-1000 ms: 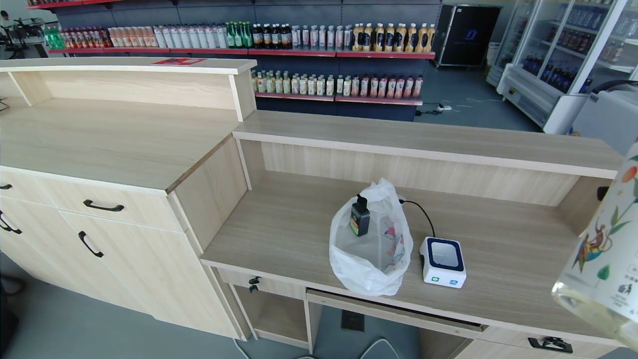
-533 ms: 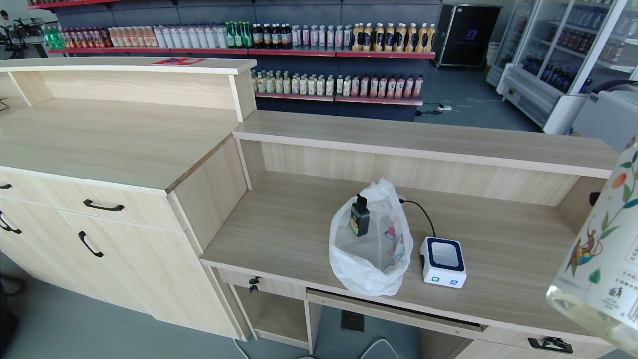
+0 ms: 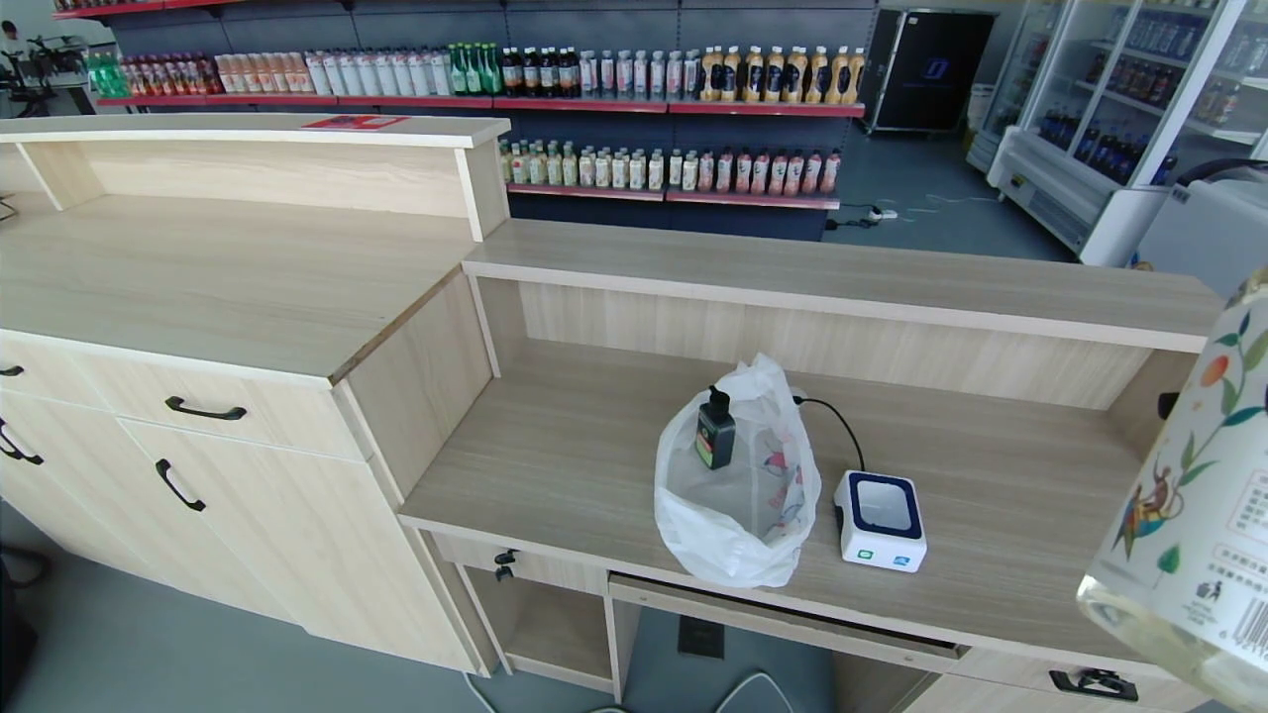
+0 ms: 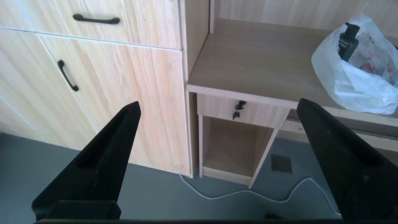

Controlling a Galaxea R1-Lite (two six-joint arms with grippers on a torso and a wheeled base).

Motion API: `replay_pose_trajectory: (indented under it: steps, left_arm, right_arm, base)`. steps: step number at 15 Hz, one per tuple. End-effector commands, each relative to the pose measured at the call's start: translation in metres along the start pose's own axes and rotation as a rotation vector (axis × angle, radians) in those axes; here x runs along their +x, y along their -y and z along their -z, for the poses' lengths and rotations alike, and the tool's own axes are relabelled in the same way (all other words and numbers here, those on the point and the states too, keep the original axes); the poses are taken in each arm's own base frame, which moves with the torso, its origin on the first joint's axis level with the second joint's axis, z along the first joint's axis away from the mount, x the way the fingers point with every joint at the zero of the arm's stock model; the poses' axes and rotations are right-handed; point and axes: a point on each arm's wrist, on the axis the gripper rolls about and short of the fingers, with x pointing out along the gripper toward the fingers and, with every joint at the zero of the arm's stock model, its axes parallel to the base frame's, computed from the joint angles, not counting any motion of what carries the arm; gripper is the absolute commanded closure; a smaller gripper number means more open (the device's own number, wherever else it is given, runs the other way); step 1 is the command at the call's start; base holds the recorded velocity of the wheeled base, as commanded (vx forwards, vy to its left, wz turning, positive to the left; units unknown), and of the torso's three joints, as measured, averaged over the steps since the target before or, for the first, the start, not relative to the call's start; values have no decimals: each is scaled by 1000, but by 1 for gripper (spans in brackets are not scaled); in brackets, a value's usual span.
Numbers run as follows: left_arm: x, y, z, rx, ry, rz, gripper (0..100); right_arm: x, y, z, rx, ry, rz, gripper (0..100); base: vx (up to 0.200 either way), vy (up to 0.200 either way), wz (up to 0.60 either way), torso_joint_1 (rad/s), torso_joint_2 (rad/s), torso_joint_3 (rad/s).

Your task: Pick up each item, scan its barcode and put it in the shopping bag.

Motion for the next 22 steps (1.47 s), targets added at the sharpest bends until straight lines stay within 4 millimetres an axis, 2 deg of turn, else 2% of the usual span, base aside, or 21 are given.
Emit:
replay_pose_trajectory:
  steps: [1,2,3,5,6,8,10,14,16,17,20,22]
  left_arm:
    - [0,0,0,0,0,0,0]
    - [0,0,0,0,0,0,0]
    - [0,0,0,0,0,0,0]
    - [0,0,0,0,0,0,0]
    - [0,0,0,0,0,0,0]
    - [0,0,0,0,0,0,0]
    - [0,0,0,0,0,0,0]
    - [0,0,0,0,0,0,0]
    - [0,0,0,0,0,0,0]
    - [0,0,0,0,0,0,0]
    - [0,0,0,0,0,0,0]
    - [0,0,0,0,0,0,0]
  right_arm:
    - [0,1,4,-30,-6,1,100]
    - [0,3,8,-115,-11,11,100]
    - [2,13,16,-256,-25,87,100]
    - [7,43,38,-556,-150,349,100]
    - [4,56,42,-688,-210,453,100]
    - [0,80,42,-877,-240,540,100]
    - [-6,118,43,-1104,-219,682,100]
    - [-15,167,45,-1335,-284,791,100]
    - [-13,181,51,-1339,-312,775,100]
    - [-11,196,57,-1371,-313,780,100]
    - [-6,222,59,-1434,-296,799,100]
    - [0,247,66,-1460,-275,757,100]
  base:
    - [0,0,0,0,0,0]
    - [0,0,0,0,0,0]
    - [0,0,0,0,0,0]
    - [0,0,0,0,0,0]
    - [0,0,0,0,0,0]
    - [0,0,0,0,0,0]
    - [0,0,0,0,0,0]
    - [0,0,0,0,0,0]
    - [0,0,300,1,6,4]
    - [0,0,600,2,2,2]
    - [0,0,600,6,2,2]
    - [0,0,300,11,4,1]
